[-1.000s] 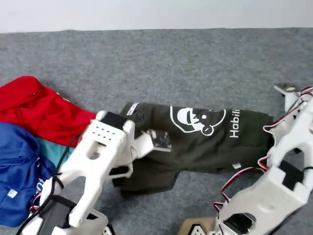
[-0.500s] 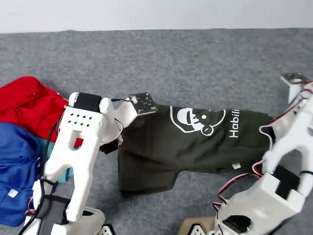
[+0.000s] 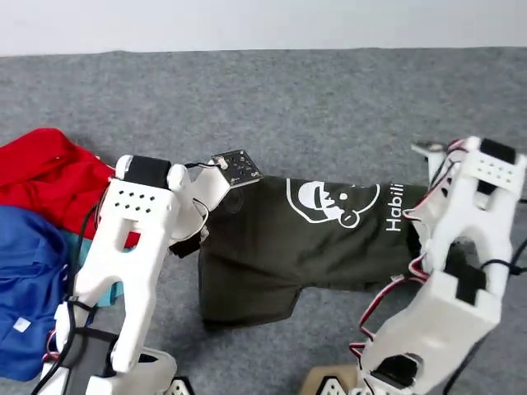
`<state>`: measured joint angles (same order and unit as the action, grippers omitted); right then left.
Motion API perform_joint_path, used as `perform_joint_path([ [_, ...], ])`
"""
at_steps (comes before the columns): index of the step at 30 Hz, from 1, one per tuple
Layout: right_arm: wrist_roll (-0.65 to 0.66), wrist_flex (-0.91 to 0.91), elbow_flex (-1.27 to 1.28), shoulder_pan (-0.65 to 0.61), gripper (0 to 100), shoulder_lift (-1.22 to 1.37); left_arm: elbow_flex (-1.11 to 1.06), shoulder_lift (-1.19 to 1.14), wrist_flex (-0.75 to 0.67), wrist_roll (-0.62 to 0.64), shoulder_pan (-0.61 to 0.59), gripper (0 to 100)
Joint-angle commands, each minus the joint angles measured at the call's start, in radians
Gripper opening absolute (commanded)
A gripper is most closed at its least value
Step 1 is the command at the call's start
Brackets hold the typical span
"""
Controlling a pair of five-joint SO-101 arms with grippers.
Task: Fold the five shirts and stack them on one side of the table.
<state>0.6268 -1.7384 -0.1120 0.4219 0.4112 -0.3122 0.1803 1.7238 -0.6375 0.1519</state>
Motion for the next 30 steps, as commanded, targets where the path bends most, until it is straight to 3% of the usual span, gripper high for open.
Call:
perform_joint_path([
  [1, -0.015, 0.016, -0.009, 0.042, 1.0, 0.065, 0.015, 0.025, 0.014, 0.008, -0.005, 2],
  [9, -0.017, -0.005, -0.012, 0.079, 1.0, 0.173, -0.041, 0.025, 0.012, 0.008, 0.003, 2],
  [21, -0.015, -0.038, -0.012, 0.091, 1.0, -0.12, -0.039, 0.025, 0.012, 0.008, 0.003, 2],
  [30, -0.011, 0.044, -0.017, 0.214, 1.0, 0.114, -0.039, 0.025, 0.017, 0.008, 0.003, 2],
])
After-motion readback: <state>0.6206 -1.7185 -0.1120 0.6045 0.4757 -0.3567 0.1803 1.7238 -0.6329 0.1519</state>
